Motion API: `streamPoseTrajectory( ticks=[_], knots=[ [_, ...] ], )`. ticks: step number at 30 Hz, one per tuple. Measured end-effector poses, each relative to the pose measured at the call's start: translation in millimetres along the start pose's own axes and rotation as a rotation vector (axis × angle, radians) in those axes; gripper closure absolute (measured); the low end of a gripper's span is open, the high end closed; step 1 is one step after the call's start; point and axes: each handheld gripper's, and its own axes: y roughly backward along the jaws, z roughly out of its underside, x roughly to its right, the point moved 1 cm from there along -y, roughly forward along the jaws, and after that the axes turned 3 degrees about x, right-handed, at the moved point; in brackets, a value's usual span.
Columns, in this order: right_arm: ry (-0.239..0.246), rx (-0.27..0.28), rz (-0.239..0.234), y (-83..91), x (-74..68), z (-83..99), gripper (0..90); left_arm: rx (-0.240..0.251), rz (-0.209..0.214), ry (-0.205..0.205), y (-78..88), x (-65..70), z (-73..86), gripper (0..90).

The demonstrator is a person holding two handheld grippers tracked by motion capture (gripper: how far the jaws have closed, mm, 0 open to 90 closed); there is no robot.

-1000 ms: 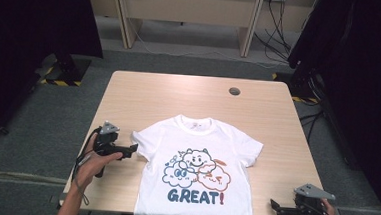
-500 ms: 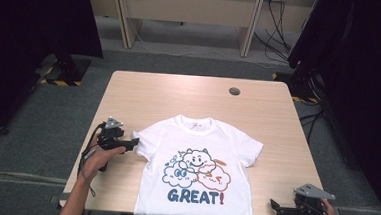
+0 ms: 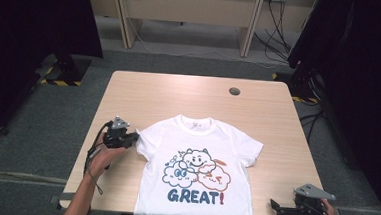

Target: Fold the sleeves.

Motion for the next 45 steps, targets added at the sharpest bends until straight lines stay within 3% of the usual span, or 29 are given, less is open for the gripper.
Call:
streamPoseTrajectory(
  ticks=[4,7,9,12,16,17,22,26,32,36,40,45],
  knots=[
    [0.000,0.002,0.000,0.0,0.0,0.2,0.1,-0.003,-0.003,-0.015,2.5,1.2,-2.2,87.6],
    [0.000,0.001,0.000,0.0,0.0,0.1,0.1,0.010,-0.001,0.000,4.4,-0.3,-3.6,87.4],
    [-0.001,0.001,0.000,0.0,0.0,0.1,0.1,0.012,-0.001,0.008,4.7,-1.3,-4.7,74.7],
    [-0.001,0.001,0.001,-0.1,-0.1,0.0,0.1,0.022,-0.011,0.058,1.0,-5.8,-5.7,46.8],
    [-0.001,0.002,0.001,-0.1,-0.1,0.0,0.1,-0.009,0.003,0.065,-10.8,-9.1,-4.0,38.8],
    [-0.001,0.002,0.001,-0.1,-0.1,0.0,0.1,-0.017,0.012,0.064,-13.2,-9.1,-3.3,40.1],
    [-0.001,0.002,0.001,-0.2,-0.1,0.0,0.1,0.002,0.039,0.057,-13.9,-5.7,-5.4,69.6],
    [-0.001,0.003,0.001,-0.2,-0.1,0.2,0.1,0.005,0.039,0.022,-11.1,0.8,-7.9,82.3],
    [-0.001,0.002,0.001,-0.2,-0.1,0.1,0.1,0.028,0.039,-0.031,1.1,13.5,-21.7,83.7],
    [-0.002,0.003,0.002,-0.3,-0.2,0.0,0.1,0.039,0.026,-0.135,7.9,31.5,-38.1,82.9],
    [-0.002,0.003,0.002,-0.2,-0.2,0.1,0.1,0.036,0.053,-0.225,6.5,56.0,-49.3,82.1],
    [-0.001,0.004,0.001,-0.2,-0.2,0.2,0.1,0.032,0.099,-0.253,-2.1,75.5,-54.4,80.9]
  ],
)
